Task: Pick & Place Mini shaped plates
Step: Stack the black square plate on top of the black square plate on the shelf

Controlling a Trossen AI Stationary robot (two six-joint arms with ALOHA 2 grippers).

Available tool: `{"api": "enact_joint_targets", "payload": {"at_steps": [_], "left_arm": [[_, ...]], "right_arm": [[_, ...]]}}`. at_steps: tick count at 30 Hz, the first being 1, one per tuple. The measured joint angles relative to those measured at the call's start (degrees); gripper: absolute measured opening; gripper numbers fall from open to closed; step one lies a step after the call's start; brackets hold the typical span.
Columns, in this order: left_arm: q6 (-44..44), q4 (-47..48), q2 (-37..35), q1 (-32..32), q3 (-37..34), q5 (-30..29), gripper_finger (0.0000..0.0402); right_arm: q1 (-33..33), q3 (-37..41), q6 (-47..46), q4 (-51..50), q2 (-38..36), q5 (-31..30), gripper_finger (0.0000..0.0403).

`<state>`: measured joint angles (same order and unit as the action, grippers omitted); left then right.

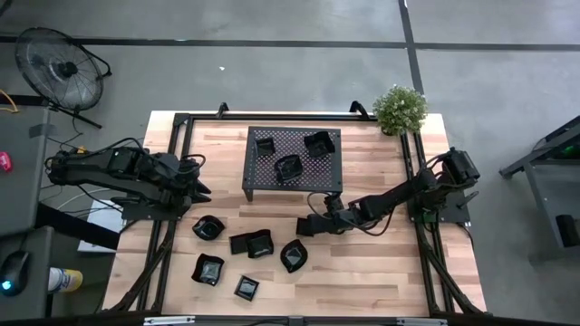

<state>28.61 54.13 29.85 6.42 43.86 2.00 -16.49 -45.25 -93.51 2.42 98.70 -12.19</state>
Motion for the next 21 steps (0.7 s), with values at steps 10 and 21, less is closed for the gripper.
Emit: {"api": "enact_joint_targets", "payload": {"at_steps": [10, 21], "left_arm": [[0.34, -0.04, 0.0, 0.0, 0.0, -0.04, 0.0136], [1.61, -0.02, 0.0, -0.01, 0.0, -0.7, 0.0136]], "right_arm": [[0.0, 0.0, 1.16, 2.75, 2.85, 0.17, 0.0105], [0.01, -0.04, 1.01, 4.52, 4.04, -0.31, 0.009]]}}
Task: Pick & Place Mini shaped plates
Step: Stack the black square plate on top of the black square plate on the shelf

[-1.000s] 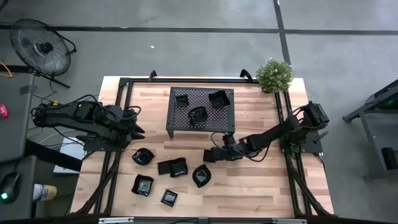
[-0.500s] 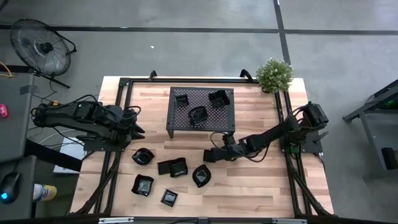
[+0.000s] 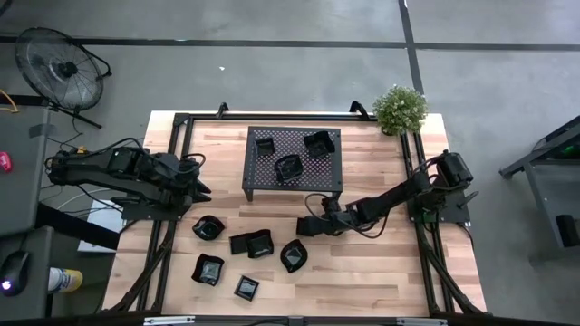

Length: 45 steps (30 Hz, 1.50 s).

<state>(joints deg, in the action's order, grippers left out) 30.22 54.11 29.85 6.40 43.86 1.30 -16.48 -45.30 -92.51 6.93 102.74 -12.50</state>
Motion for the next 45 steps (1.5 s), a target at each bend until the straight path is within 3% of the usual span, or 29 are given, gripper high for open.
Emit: {"api": "enact_joint_targets", "payload": {"at_steps": [18, 38, 45], "left_arm": [[-1.27, -0.09, 0.0, 0.01, 0.0, 0.09, 0.0136], [-1.29, -0.83, 0.02, 0.01, 0.0, 0.41, 0.0136], [-1.27, -2.31, 0.02, 0.01, 0.0, 1.16, 0.0136]], "right_arm": [[-0.04, 0.09, 0.13, 2.27, 0.05, 0.52, 0.0005], [-0.04, 0.09, 1.55, 12.14, -0.02, 3.53, 0.0006], [-0.06, 0.09, 4.05, 12.55, -3.61, 3.05, 0.0005]]}}
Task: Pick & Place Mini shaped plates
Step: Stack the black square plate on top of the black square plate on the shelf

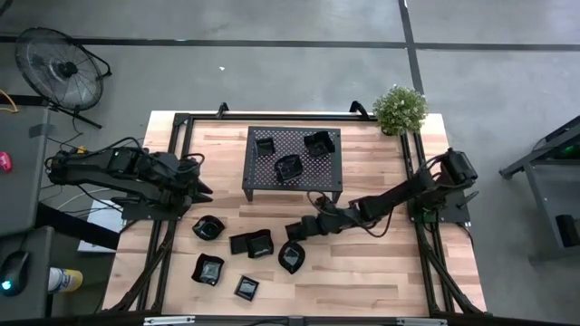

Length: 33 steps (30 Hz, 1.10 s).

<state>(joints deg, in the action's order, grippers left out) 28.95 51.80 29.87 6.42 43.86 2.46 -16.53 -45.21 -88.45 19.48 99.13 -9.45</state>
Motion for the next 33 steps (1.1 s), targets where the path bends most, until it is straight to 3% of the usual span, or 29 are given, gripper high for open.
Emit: {"api": "enact_joint_targets", "payload": {"at_steps": [10, 20, 27, 33], "left_arm": [[0.2, -6.36, 1.48, -0.02, 0.0, -0.02, 0.0136], [1.32, -17.87, 10.09, -0.02, 0.0, 0.49, 0.0136], [1.25, -26.21, 14.52, -0.02, 0.01, 2.16, 0.0136], [6.45, -33.78, 16.48, -0.02, 0.02, 1.58, 0.0136]], "right_arm": [[0.0, 0.0, 4.11, -0.38, -9.7, -1.78, 0.0004], [0.53, -0.04, 13.3, -1.13, -18.62, -8.26, 0.0003], [3.36, -0.04, 18.52, -1.13, -22.78, -3.33, 0.0002], [6.13, -3.31, 24.56, -4.71, -23.45, 0.8, 0.0002]]}}
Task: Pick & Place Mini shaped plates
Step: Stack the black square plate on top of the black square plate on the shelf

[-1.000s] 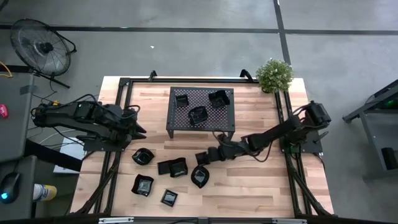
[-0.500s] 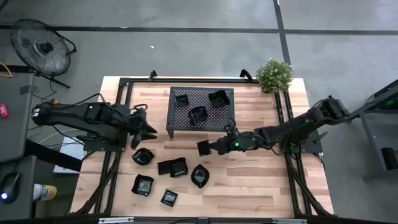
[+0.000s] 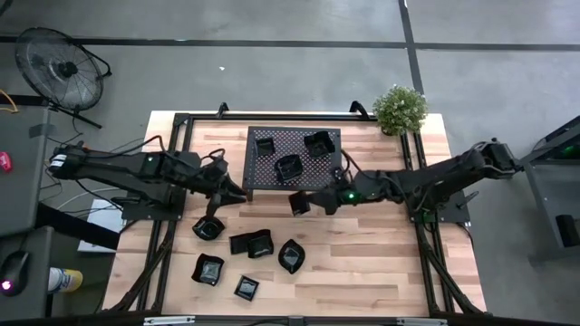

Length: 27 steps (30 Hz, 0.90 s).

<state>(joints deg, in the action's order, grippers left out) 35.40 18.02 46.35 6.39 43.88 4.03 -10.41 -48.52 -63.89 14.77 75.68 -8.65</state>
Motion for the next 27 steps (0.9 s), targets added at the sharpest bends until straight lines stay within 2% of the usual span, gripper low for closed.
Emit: {"api": "enact_joint_targets", "payload": {"at_steps": [5, 11, 16, 19, 27], "left_arm": [[2.56, -6.15, 1.99, 0.0, 0.0, -0.62, 0.0136], [2.87, -7.86, 4.76, 0.01, 0.0, -5.45, 0.0136], [3.45, -10.02, 7.64, 0.0, 0.02, -10.65, 0.0136], [2.06, -13.41, 9.32, 0.0, 0.02, -11.87, 0.0136], [-4.18, -21.84, 11.56, 0.02, 0.02, -16.14, 0.0136]], "right_arm": [[1.49, -4.52, 4.93, -6.7, 1.08, -0.75, 0.0002], [1.54, -6.61, 9.64, -12.91, 1.13, -10.09, 0.0002], [1.09, -6.63, 19.2, -12.03, 1.13, -17.68, 0.0002], [0.33, -6.63, 24.53, -11.31, 1.13, -22.61, 0.0003], [-1.01, -6.63, 36.12, -5.69, 1.16, -29.58, 0.0003]]}}
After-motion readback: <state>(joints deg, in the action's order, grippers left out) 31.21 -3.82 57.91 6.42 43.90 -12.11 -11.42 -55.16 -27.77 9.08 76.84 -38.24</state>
